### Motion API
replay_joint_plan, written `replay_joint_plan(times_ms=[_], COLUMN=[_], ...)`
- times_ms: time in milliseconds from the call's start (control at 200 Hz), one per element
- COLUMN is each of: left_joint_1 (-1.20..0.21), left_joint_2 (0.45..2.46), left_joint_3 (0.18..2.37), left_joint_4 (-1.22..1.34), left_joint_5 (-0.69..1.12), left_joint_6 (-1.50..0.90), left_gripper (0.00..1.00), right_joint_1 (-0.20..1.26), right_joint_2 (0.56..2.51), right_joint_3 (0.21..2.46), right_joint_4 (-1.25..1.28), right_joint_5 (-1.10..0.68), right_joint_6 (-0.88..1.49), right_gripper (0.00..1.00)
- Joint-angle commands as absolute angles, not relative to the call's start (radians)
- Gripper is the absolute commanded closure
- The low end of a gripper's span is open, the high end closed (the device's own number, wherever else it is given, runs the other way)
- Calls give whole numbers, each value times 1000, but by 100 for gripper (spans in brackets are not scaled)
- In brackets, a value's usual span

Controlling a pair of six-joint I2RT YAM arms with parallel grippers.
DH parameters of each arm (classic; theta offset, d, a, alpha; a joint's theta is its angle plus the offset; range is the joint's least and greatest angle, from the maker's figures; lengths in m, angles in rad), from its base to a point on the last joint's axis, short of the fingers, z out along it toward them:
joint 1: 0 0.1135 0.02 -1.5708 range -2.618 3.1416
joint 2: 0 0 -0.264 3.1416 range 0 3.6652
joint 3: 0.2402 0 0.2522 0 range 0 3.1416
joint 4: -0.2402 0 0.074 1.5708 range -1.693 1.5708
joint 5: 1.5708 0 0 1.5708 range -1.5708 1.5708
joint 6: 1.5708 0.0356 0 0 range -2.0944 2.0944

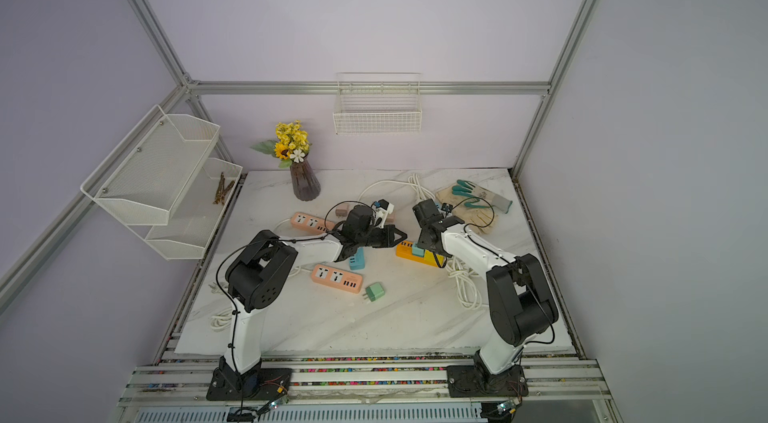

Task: Pull the plug off the socket
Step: Remove the plug from the socket.

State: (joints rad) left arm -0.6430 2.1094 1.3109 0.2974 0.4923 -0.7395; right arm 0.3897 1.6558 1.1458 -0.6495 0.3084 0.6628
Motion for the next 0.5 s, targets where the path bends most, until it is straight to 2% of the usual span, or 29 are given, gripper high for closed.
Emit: replay_joint_plan(times_ms=[0,40,125,205,275,320,330,350,495], left_joint_1=[-648,-647,-647,-647,-647,-647,-647,-647,-647], left_joint_2=[2129,2139,2161,2179,2185,2183,2181,2179,2168], left_joint_3=[1341,1341,1342,1335,1324,1312,1308,1302,1288], left_joint_4=[277,271,246,229,220,229,232,237,261], left_joint_5=[495,494,489,487,485,486,486,488,511], left_joint_6=[-719,-718,-714,-714,-720,-725,-726,-730,-750], left_gripper=[100,100,100,100,100,100,100,100,98], right_joint_1=[396,396,395,394,393,391,391,391,391], right_joint_2=[1649,1650,1659,1674,1699,1721,1726,1736,1805], right_joint_3=[1124,1131,1175,1241,1316,1366,1377,1400,1560], right_joint_4=[-674,-680,-730,-803,-885,-924,-929,-942,-1026], right_joint_5=[251,254,291,340,403,413,410,405,417], right_joint_6=[632,632,634,613,595,567,558,540,433], right_gripper=[88,81,58,43,36,35,31,29,26])
